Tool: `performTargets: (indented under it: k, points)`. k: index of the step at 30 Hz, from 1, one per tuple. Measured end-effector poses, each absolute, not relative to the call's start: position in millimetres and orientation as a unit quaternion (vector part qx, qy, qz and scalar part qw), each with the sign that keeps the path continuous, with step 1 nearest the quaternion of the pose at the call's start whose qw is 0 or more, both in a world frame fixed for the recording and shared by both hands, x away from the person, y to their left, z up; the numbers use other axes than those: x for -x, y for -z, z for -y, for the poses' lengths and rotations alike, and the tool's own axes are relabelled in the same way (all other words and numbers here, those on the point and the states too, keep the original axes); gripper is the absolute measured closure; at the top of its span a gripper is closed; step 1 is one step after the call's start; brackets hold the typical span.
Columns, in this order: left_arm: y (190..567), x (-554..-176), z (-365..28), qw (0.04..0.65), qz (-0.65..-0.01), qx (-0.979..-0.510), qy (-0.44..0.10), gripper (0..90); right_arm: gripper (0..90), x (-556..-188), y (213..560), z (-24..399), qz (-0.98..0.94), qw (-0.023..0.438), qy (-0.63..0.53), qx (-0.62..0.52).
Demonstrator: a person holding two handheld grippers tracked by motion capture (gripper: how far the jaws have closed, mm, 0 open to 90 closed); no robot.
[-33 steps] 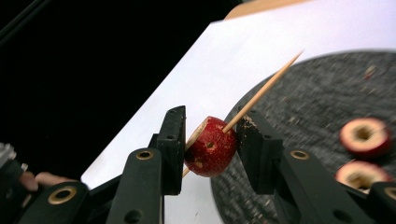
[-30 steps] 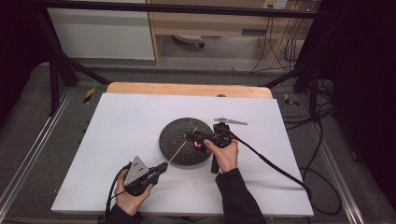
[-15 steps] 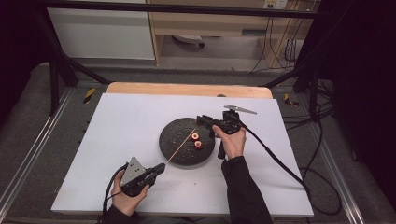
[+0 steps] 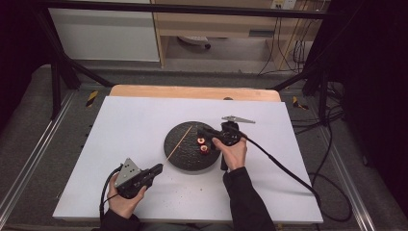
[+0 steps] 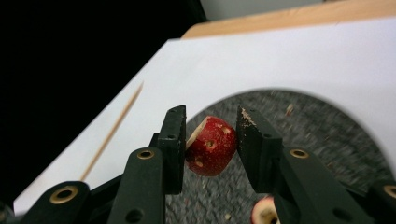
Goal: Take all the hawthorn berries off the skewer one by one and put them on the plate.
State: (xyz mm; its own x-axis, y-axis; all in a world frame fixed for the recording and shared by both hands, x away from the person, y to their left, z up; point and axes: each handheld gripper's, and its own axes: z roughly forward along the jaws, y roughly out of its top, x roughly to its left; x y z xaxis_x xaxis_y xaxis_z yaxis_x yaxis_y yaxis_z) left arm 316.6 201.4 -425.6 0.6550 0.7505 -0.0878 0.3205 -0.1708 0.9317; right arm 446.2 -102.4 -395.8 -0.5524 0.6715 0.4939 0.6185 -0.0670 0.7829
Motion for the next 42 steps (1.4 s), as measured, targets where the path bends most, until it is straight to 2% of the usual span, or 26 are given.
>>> performTargets:
  k: [11,22,30,34,36,42]
  points:
    - [428,-320,-203,0.526,-0.368,-0.740,-0.201,88.3,64.5,-434,436,79,-0.726,0.013,-0.514,-0.457]
    - [430,-321,-202,0.523,-0.369,-0.743,-0.198,88.3,62.8,-431,452,73,-0.746,0.011,-0.488,-0.452]
    - [430,-322,-203,0.522,-0.371,-0.742,-0.198,88.3,48.8,-429,434,83,-0.753,0.044,-0.501,-0.425]
    - [429,-322,-203,0.521,-0.371,-0.743,-0.196,88.3,38.0,-425,425,94,-0.760,0.064,-0.502,-0.407]
    - [429,-322,-203,0.520,-0.372,-0.744,-0.194,88.3,29.6,-422,424,100,-0.764,0.072,-0.500,-0.401]
    - [427,-324,-204,0.513,-0.373,-0.750,-0.189,88.3,15.8,-412,424,125,-0.773,0.088,-0.492,-0.391]
